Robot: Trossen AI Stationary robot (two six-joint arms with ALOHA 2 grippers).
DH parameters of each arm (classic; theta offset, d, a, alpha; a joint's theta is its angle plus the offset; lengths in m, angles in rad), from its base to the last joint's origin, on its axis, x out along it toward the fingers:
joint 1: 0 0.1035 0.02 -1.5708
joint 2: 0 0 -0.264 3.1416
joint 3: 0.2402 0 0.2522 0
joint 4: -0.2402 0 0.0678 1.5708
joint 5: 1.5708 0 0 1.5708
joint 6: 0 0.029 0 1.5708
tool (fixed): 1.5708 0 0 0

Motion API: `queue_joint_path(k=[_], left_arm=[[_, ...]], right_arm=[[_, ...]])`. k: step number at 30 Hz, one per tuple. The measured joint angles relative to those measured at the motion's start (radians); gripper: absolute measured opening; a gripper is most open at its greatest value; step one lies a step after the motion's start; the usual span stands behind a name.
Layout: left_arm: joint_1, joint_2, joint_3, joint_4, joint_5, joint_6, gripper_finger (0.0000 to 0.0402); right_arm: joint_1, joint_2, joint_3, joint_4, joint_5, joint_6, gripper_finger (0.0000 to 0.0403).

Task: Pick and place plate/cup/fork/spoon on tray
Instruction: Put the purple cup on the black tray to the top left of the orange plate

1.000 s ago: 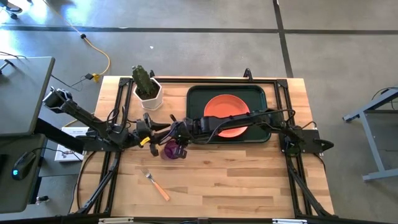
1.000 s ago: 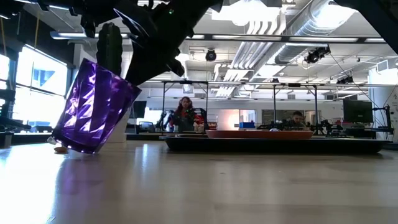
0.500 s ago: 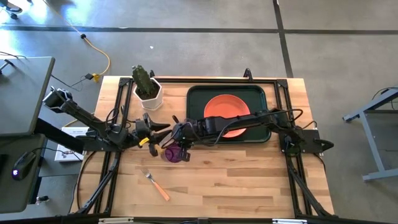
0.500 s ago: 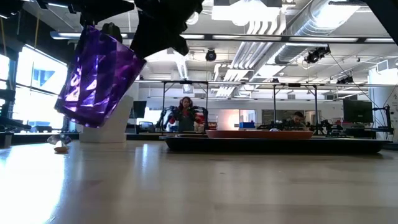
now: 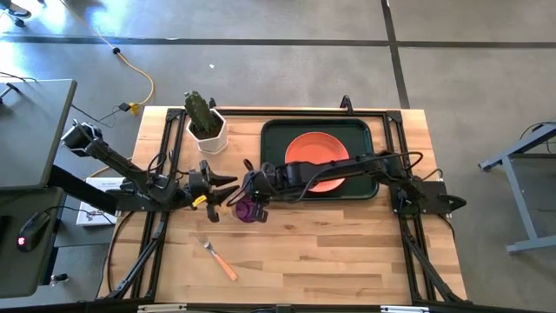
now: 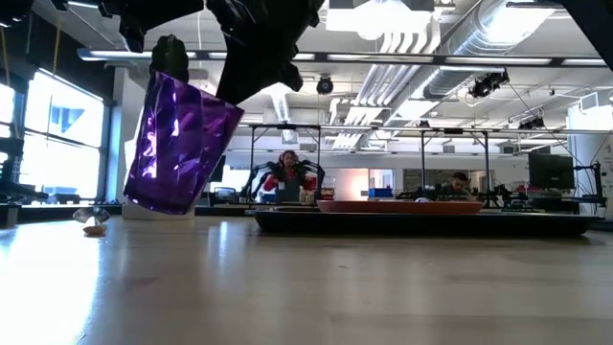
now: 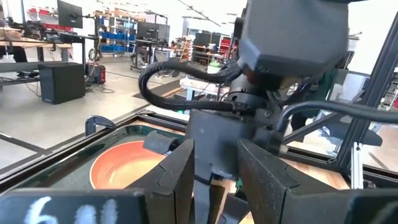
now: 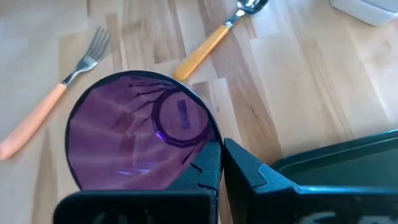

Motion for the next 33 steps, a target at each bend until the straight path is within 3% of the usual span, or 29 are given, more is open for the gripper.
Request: queue_joint_path(k=[24, 33], left_arm=[[0.0, 0.0, -0.001, -0.047, 0.0, -0.036, 0.0111], [-0.013, 0.0, -0.001, -0.072, 0.004, -0.036, 0.0111]], right_arm=[[-0.028, 0.048, -0.003, 0.027, -0.068, 0.09, 0.0005], [-0.042, 0.044, -0.003, 0.038, -0.069, 0.075, 0.0106]])
